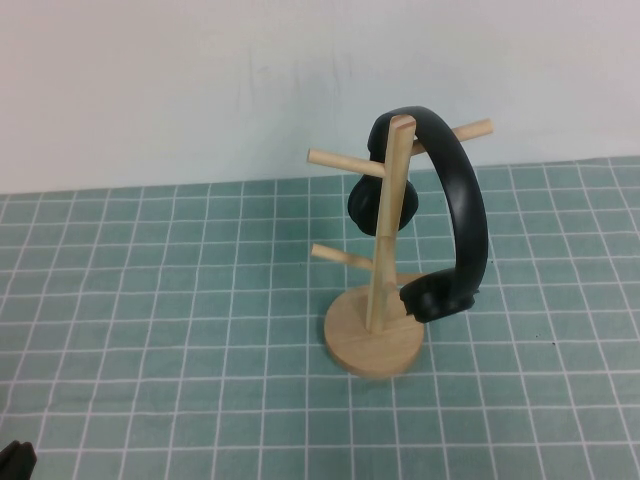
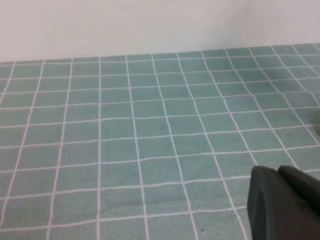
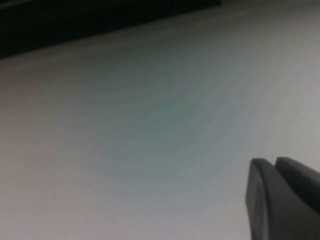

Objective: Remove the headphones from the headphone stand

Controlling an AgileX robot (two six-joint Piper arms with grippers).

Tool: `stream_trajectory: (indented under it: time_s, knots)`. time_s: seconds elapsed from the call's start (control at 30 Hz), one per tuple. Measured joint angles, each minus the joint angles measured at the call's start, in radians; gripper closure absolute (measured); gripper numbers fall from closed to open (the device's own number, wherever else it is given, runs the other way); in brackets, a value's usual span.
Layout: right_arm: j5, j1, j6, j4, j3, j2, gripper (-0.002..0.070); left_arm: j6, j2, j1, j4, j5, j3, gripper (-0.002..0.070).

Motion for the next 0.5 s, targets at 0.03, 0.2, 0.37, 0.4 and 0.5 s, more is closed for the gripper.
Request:
stream_trajectory:
  time_s: [0.03, 0.2, 0.37, 0.4, 0.5]
  knots:
    - [0.119, 0.000, 0.023, 0.009, -0.067, -0.002, 0.0684, 0.000, 0.000, 0.000, 0.000, 0.000, 0.000, 0.0680]
    - [0.855, -0.002, 0.069, 0.050, -0.362, 0.065, 0.0684, 0.000, 0.000, 0.000, 0.000, 0.000, 0.000, 0.0680]
    - [1.345, -0.003, 0.046, 0.044, -0.418, 0.225, 0.0684, 0.000, 0.000, 0.000, 0.002, 0.000, 0.000, 0.0680]
    - [1.417, -0.004, 0.032, 0.042, -0.418, 0.254, 0.0684, 0.000, 0.000, 0.000, 0.002, 0.000, 0.000, 0.0680]
    - [1.513, -0.004, 0.021, 0.051, -0.407, 0.318, 0.0684, 0.000, 0.000, 0.000, 0.002, 0.000, 0.000, 0.0680]
